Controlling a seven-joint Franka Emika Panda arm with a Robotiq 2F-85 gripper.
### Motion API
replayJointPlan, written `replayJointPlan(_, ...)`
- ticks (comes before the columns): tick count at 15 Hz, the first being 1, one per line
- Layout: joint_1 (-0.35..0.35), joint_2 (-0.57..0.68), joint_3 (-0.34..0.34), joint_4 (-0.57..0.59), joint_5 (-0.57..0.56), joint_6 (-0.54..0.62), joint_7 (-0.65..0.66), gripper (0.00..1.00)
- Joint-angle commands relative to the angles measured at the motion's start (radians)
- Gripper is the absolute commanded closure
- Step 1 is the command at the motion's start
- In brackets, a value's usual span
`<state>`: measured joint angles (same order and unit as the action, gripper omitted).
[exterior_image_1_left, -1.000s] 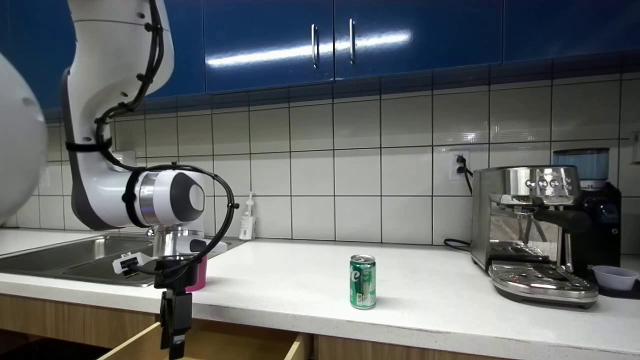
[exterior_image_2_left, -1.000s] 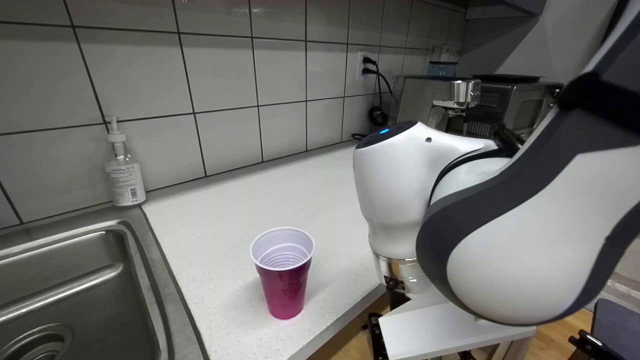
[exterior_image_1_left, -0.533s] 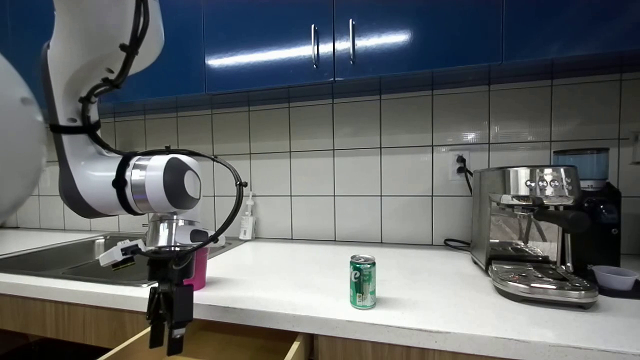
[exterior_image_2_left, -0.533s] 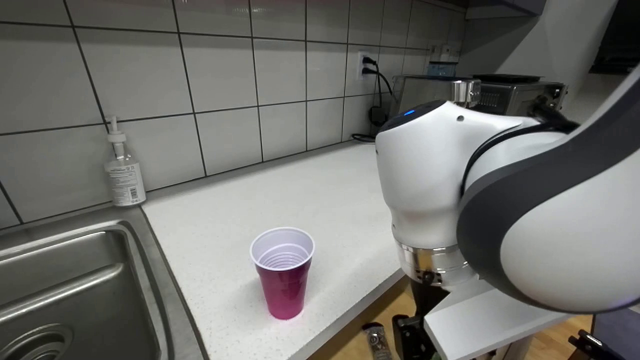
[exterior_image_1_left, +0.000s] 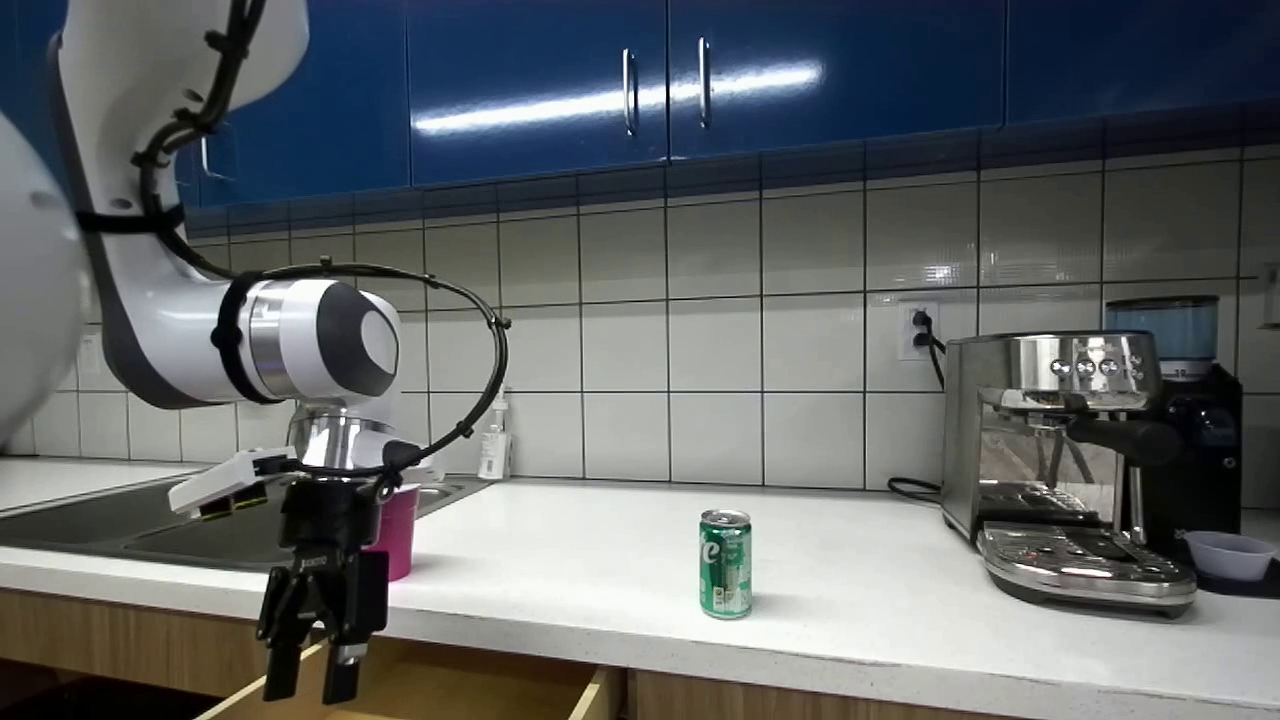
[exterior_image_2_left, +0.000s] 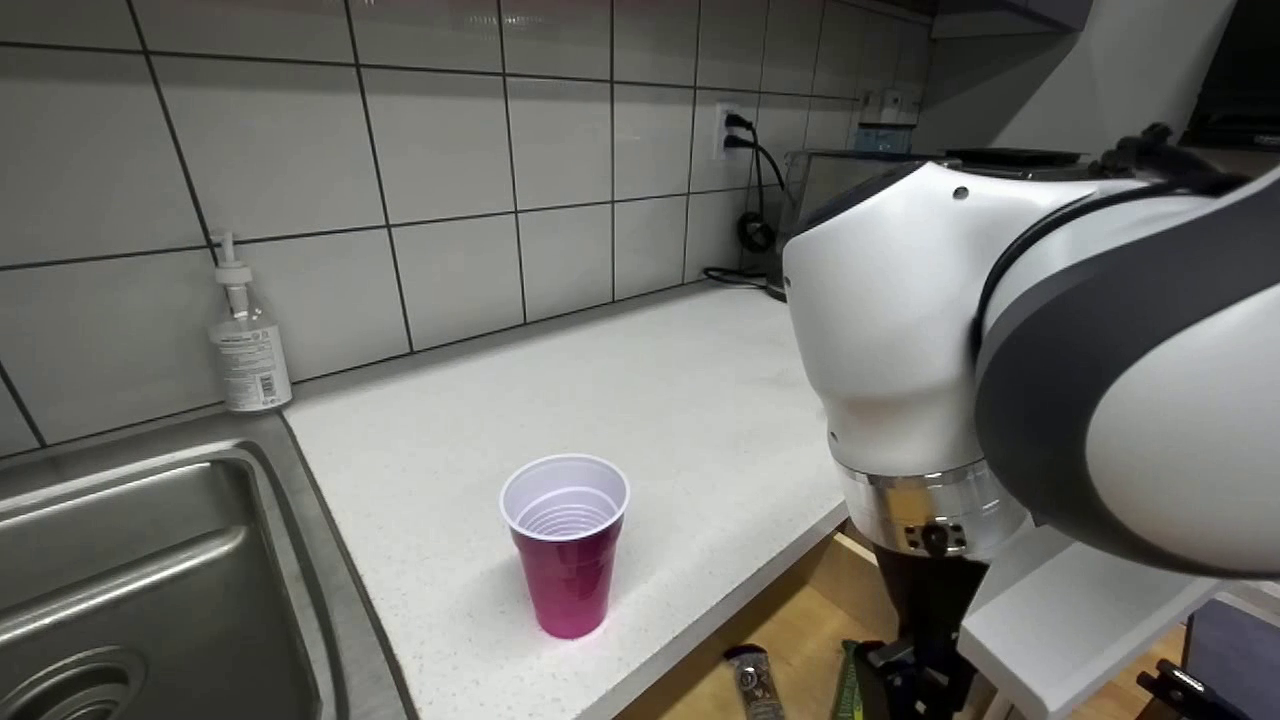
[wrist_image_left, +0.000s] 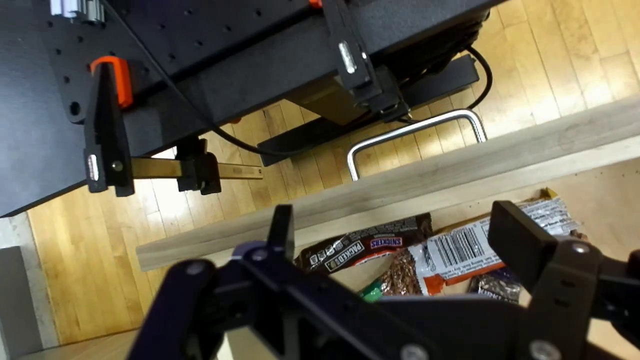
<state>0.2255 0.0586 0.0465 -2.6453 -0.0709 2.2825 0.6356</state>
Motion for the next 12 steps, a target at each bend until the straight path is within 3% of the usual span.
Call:
replayJointPlan(1, -0.033, -0.065, 0.034, -0.034, 0.056, -0.079, -0.123, 0.00)
replayJointPlan(7, -0.039, -0.074, 0.035, -0.054, 0.103, -0.111, -0.191, 0.00)
replayJointPlan(12, -0.042, -0.082, 0.035, -0.068, 0.077, -0.099, -0.164, 0.00)
